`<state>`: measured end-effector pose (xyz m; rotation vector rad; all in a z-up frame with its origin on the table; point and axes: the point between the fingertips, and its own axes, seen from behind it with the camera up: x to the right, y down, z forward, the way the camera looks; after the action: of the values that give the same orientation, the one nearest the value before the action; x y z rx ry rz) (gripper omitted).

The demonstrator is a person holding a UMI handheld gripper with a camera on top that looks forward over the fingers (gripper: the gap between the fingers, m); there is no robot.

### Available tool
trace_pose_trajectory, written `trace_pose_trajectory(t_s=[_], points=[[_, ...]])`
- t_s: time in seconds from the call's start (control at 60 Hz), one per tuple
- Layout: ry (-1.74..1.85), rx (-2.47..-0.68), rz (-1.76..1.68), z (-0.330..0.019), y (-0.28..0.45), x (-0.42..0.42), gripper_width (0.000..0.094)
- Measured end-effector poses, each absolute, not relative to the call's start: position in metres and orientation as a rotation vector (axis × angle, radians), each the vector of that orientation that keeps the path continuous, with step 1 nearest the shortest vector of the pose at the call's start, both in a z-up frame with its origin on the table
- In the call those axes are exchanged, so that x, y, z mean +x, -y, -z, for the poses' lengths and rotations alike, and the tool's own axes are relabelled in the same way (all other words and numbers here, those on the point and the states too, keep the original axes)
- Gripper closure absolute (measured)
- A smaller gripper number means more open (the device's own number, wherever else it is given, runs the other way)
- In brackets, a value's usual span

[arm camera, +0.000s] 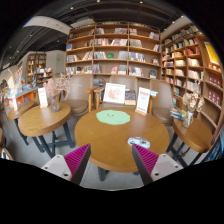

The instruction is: Arrange mouse

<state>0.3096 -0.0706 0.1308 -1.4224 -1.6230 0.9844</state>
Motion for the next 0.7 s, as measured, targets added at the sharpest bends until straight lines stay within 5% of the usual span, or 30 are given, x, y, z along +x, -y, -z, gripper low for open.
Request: trace_pose_trajectory(t_s=[0.4,0.7], points=[[1.484,-1.571,-0.779,-0.080,-0.087,0.280,0.0082],[1.526,-1.556,-0.840,-0.038,-0.101,0.240,0.0080]])
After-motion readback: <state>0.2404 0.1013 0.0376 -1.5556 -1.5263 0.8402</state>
